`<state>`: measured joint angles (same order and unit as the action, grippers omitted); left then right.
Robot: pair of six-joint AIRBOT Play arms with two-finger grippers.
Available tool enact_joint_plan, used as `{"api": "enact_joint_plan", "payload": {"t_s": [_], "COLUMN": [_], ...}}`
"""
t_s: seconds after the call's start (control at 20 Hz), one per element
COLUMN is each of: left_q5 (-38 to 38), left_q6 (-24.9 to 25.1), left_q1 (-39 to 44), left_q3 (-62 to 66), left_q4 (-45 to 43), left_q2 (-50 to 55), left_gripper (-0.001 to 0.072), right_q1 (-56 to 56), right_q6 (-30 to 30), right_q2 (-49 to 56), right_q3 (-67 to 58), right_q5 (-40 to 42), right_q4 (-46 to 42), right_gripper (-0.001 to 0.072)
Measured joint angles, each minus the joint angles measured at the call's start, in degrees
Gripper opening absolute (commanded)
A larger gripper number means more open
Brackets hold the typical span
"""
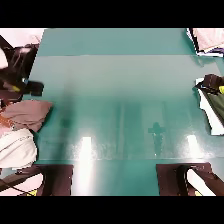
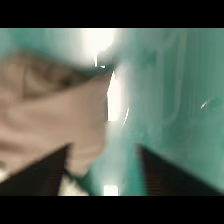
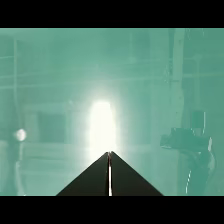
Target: Fold the shirts.
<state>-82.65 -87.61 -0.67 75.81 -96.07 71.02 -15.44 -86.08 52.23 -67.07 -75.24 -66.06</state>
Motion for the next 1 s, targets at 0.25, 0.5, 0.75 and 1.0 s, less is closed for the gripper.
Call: {"api": "enact_joint_plan", "payload": {"t_s": [0.25,0.5,0.75,1.0], "left_q5": [7.52,15.69,19.41,19.21], "left_q6": [-1.95,-2.36,-2.49,-2.29], "left_q1": [-6.16,-7.67,-8.0,-8.09], "left_q3": [-13.42,-17.75,-18.67,-16.26], "left_q4": [-1.62,-2.23,-2.45,-0.66], "left_q2": [-1.99,-2.23,-1.31,-0.83], "left_gripper": [0.0679,0.0372,0.003,0.0023], "right_q1": [0.0,0.0,0.0,0.0], "right_q6": [0.22,0.26,0.26,0.26], "right_q2": [0.0,0.0,0.0,0.0], "right_q3": [0.0,0.02,0.02,0.02], "right_q5": [0.0,-0.31,-0.96,-2.19], "right_q4": [0.0,0.07,0.09,0.13], "right_gripper": [0.0018,0.0018,0.0018,0.0018]}}
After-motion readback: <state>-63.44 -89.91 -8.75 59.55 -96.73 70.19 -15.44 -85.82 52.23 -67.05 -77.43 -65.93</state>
